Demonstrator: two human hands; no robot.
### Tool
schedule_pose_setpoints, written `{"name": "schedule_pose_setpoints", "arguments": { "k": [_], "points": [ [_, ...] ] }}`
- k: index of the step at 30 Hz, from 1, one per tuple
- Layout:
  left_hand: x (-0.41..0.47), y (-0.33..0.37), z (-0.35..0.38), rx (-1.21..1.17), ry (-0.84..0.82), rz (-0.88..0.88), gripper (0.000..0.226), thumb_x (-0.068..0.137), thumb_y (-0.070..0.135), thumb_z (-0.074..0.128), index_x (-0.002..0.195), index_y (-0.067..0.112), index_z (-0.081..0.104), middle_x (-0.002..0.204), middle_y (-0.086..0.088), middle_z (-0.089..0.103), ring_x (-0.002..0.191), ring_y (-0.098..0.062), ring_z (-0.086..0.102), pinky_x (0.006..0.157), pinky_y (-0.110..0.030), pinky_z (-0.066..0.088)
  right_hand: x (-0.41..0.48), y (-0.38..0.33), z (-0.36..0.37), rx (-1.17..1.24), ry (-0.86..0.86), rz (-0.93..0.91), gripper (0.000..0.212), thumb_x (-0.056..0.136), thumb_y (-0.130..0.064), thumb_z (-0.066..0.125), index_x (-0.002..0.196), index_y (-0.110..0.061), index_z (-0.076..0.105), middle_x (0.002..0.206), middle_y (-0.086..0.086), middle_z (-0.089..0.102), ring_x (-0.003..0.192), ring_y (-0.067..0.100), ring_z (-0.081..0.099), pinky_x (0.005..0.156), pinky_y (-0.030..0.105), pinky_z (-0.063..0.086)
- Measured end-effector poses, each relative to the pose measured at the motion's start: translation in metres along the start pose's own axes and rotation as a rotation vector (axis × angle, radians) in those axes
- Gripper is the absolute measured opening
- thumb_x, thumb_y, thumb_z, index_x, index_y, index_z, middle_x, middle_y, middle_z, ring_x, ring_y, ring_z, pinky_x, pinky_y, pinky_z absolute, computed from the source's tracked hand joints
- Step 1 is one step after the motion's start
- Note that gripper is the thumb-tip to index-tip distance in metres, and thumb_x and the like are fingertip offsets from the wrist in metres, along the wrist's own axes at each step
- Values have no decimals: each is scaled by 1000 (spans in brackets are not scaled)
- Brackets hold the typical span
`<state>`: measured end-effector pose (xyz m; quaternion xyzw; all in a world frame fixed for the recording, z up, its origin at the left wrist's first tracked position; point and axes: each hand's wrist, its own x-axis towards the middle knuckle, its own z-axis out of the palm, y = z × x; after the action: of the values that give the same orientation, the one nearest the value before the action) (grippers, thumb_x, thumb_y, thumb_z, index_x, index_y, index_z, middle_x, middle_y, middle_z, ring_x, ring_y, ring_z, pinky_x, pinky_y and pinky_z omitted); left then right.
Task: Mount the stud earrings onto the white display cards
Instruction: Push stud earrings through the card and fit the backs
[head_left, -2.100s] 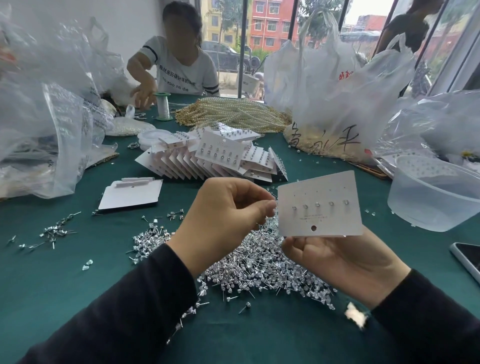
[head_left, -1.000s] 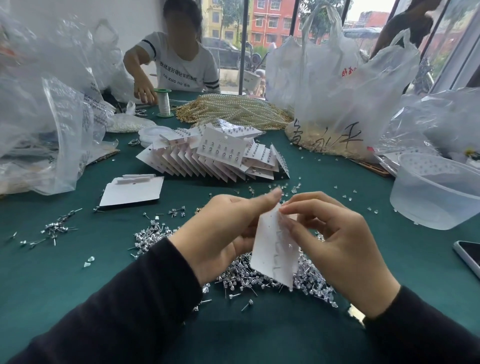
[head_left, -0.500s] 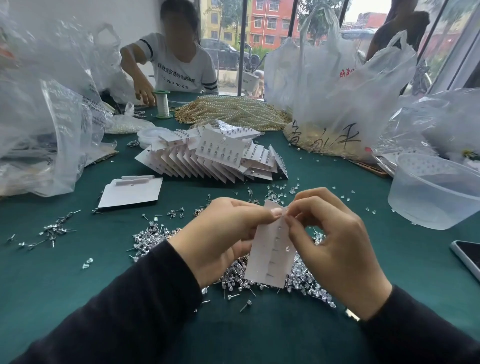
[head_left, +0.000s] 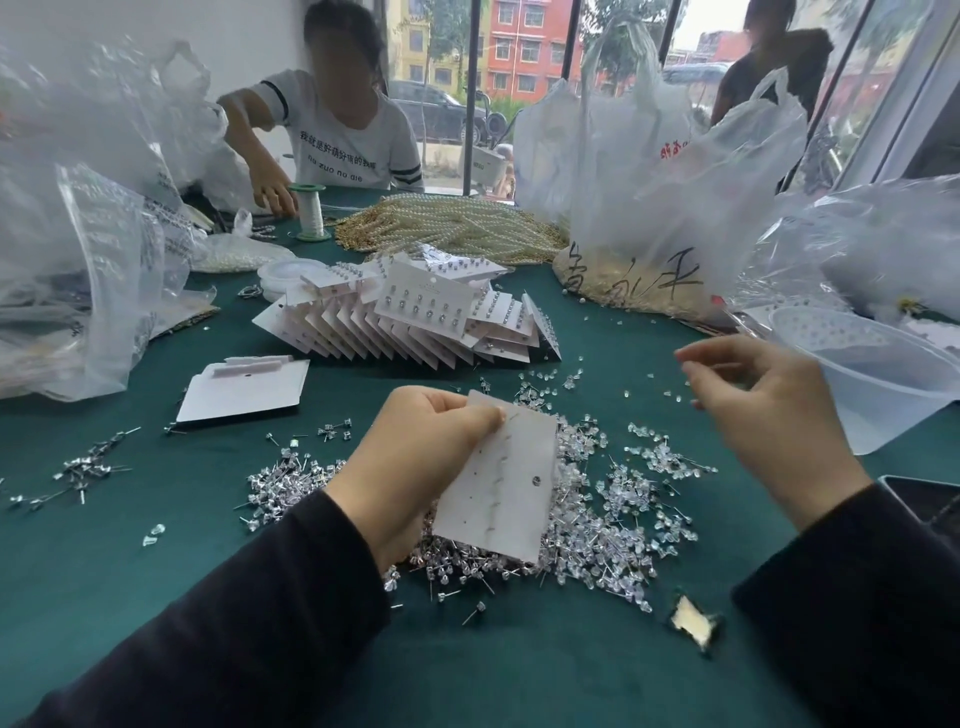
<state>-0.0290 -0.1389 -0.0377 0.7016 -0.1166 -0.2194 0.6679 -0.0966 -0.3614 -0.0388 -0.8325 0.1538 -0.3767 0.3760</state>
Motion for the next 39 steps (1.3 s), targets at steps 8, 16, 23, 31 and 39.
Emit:
{"name": "schedule_pose_setpoints", "arguments": {
  "k": [8, 16, 23, 31, 39],
  "points": [
    [1, -2, 0, 24, 13, 24, 15, 84, 14, 56, 70, 10, 62, 68, -15, 57, 59, -24, 53, 51, -27, 44, 3, 30, 14, -407, -342, 47, 12, 83, -18, 67, 92, -15, 73, 87, 1, 65, 74, 11, 55, 69, 21, 36],
    [2, -2, 1, 37, 0, 42, 21, 85, 16, 56, 69, 8, 66, 67, -15, 60, 59, -26, 54, 58, -34, 43, 4, 27, 13, -460, -402, 53, 9, 82, -17, 66, 74, -17, 70, 69, -7, 62, 67, 8, 55, 73, 19, 41],
    [4, -4, 0, 39, 3, 60, 16, 85, 17, 57, 82, 3, 64, 73, -17, 54, 64, -28, 50, 62, -38, 40, 7, 23, 7, -126, -233, 115, 15, 85, -8, 61, 73, -17, 61, 66, -5, 66, 59, 9, 58, 59, 21, 43],
    [3, -8, 5, 24, -5, 80, 22, 85, 12, 57, 67, 2, 66, 66, -16, 61, 58, -26, 55, 57, -36, 46, -8, -14, 5, 294, -242, 165, 20, 80, 1, 65, 72, -17, 70, 65, -1, 64, 57, 9, 50, 59, 24, 43],
    [2, -10, 9, 22, -16, 101, 26, 86, 12, 57, 71, -8, 63, 67, -17, 65, 57, -26, 60, 55, -35, 50, -32, -45, 14, 503, -360, 112, 12, 60, -20, 76, 68, -14, 70, 63, -2, 68, 56, 5, 57, 52, 13, 44]
  ]
}}
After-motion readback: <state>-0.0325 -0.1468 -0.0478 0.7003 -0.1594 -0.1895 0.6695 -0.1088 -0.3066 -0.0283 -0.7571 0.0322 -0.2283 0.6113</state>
